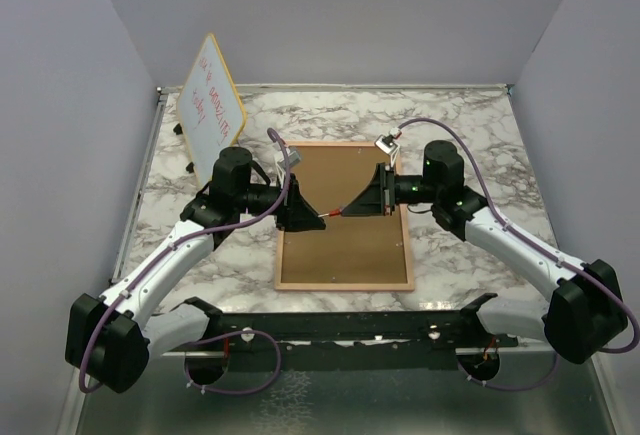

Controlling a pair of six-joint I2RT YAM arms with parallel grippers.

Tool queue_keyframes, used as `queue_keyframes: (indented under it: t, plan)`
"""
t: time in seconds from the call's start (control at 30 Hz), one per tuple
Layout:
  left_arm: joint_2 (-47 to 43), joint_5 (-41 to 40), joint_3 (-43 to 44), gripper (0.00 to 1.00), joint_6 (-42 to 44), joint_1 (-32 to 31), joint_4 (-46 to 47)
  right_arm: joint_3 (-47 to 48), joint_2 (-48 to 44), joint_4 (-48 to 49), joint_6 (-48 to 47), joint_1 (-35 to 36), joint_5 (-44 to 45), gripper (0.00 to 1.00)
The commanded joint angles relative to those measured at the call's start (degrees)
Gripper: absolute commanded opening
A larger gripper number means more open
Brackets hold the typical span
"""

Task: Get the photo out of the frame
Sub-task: Pick up the screwdriver from the center of the board.

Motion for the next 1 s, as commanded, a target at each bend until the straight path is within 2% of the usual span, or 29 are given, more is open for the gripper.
queue_keyframes:
  t: [0.0, 0.13, 0.2, 0.3, 0.4, 0.63, 0.9, 0.97]
  plan:
    - [-0.29, 1.37, 1.23, 0.18, 1.39, -0.21, -0.25, 1.27, -0.46, 0.19, -0.55, 0.02, -2.98, 0.01]
    - [-0.63, 0.93, 0.70, 0.00, 0.96, -0.26, 0.28, 0.72, -1.21, -0.57, -1.30, -0.02, -2.94, 0.08]
    - [-0.82, 0.96, 0.42, 0.00, 0.63, -0.28, 0.87, 0.28, -1.57, -0.15, -1.44, -0.05, -2.90, 0.16]
    - [-1.04, 1.35, 0.31, 0.00, 0.62, -0.38, 0.91, -0.10, -2.15, 0.17, -1.52, -0.01, -2.68, 0.36]
    - [-1.32, 1.13, 0.00, 0.00, 0.58, -0.39, 0.93, 0.01, -2.30, 0.35, -1.62, 0.00, -2.90, 0.49]
    - [-1.42, 0.32, -0.65, 0.00, 0.53, -0.40, 0.90, -0.11, -3.29, 1.94, -1.64, -0.05, -4.42, 0.51]
    - [-1.14, 1.86, -0.58, 0.00, 0.71, -0.44, 0.92, -0.78, -4.59, 3.90, -1.59, -0.03, -5.34, 0.43]
    - [-1.16, 2.95, -0.67, 0.00, 0.87, -0.48, 0.92, -0.98, -4.50, 5.18, -1.01, -0.01, -5.52, 0.47]
